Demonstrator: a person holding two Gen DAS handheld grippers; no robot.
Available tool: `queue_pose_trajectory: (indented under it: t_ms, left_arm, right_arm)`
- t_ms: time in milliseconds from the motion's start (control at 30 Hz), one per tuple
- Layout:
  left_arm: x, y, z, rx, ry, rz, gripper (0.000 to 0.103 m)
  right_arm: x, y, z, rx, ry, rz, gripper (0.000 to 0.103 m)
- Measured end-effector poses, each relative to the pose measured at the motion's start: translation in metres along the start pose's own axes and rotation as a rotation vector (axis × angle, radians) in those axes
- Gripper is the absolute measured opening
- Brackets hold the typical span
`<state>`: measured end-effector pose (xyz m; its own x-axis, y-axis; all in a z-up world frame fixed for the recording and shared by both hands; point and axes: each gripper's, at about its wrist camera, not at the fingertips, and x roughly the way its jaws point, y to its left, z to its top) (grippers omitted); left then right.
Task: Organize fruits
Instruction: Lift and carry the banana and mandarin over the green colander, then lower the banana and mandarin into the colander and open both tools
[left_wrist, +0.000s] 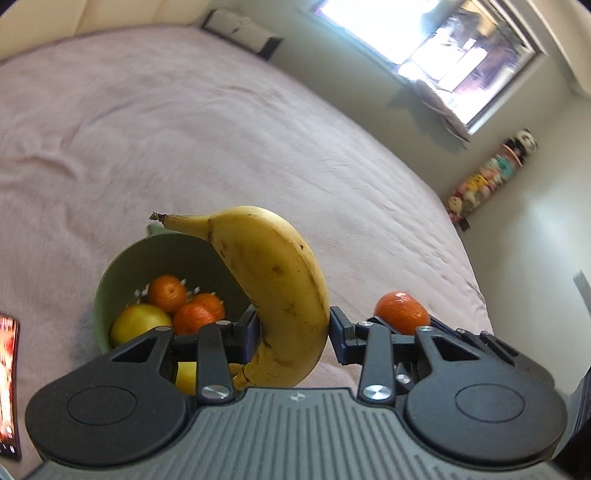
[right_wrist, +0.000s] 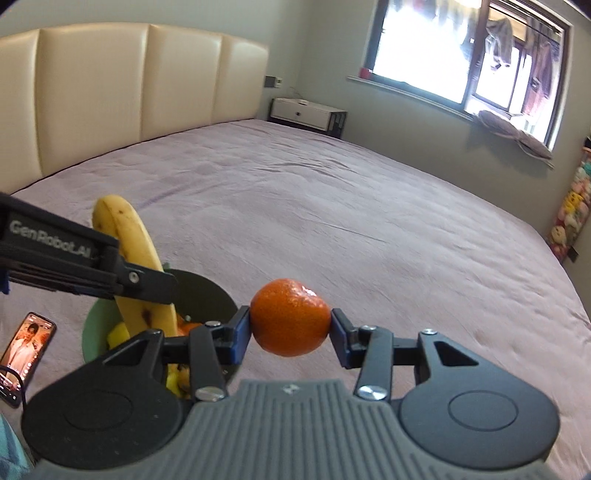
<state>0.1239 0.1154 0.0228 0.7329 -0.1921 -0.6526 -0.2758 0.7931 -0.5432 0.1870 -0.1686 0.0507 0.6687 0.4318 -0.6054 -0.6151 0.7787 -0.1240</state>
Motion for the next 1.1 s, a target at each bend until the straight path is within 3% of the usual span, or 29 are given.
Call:
queue_pose_trajectory:
  t_ms: [333, 567, 800, 1100]
  left_arm:
    - [0.029, 0.042, 0.012, -0.190, 0.077, 0.000, 0.044]
    - [0.053, 0.061, 0.011, -0.282, 0.142, 0.010, 0.044]
    - [0.076, 0.079, 0.006, -0.367, 0.182, 0.026, 0.044]
    - [0.089, 0.086, 0.003, -0.387, 0.180, 0.031, 0.045]
  right_arm:
    - [0.047, 0.014, 0.000, -0.085, 0.080, 0.160, 0.043]
    - [0.075, 0.024, -0.007, -0.154, 0.140, 0.213, 0.043]
    - [0.097, 0.030, -0.011, -0.216, 0.174, 0.220, 0.043]
    - [0.109, 0.031, -0.021, -0.274, 0.195, 0.235, 0.043]
